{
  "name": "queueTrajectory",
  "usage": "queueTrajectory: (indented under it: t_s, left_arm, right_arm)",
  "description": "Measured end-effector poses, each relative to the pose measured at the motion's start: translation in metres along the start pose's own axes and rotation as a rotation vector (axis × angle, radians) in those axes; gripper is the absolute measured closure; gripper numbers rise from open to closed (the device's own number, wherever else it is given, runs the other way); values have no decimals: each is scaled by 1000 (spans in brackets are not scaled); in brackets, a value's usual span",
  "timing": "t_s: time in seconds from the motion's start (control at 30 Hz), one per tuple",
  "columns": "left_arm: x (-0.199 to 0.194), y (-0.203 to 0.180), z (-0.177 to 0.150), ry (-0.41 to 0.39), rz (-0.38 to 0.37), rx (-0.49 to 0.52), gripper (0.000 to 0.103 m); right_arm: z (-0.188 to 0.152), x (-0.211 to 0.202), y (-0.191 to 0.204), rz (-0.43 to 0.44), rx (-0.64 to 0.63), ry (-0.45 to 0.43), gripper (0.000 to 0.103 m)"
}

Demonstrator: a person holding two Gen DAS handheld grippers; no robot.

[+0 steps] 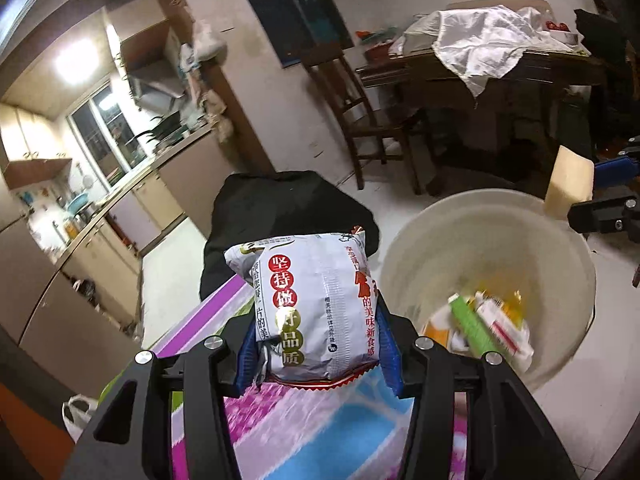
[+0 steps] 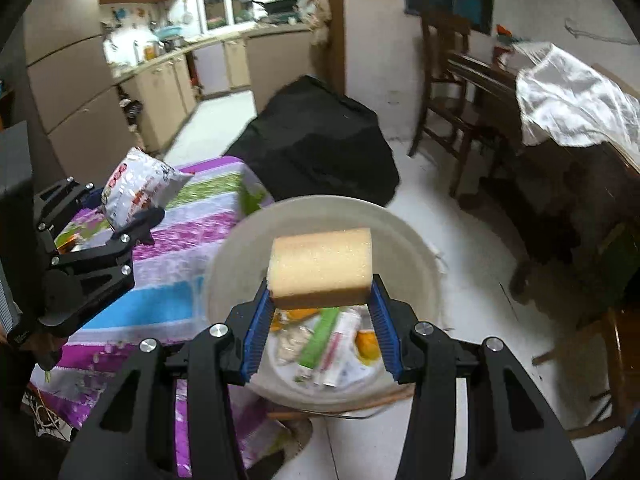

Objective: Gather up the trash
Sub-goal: 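Carry the snack bag and sponge over the white bucket, then open both tools to drop the bag and sponge into the bucket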

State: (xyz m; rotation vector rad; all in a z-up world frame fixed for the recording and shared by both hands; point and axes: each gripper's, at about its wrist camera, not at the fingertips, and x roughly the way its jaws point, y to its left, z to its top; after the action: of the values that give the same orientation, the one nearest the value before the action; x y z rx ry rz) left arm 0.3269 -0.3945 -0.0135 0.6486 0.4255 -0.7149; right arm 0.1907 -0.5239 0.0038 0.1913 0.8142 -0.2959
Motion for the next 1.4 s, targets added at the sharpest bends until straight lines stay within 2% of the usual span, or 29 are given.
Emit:
queueTrajectory:
  t_s: [0.3,0.6,0.93,1.4]
  left_arm:
    - [56,-46,52,30,-109,94,53]
    - [93,-74,73,66,-220,161,53]
    - [103,-93,73,76,-267,207,53]
    - [113,-84,58,129,-325,210,53]
  right_arm:
    - [22,19,-34,-60,15,129,58]
    - [33,41,-44,-73,4,205,58]
    - [33,52,-41,-101,-49,269,58]
    - [30,63,-42,-139,-152,325,58]
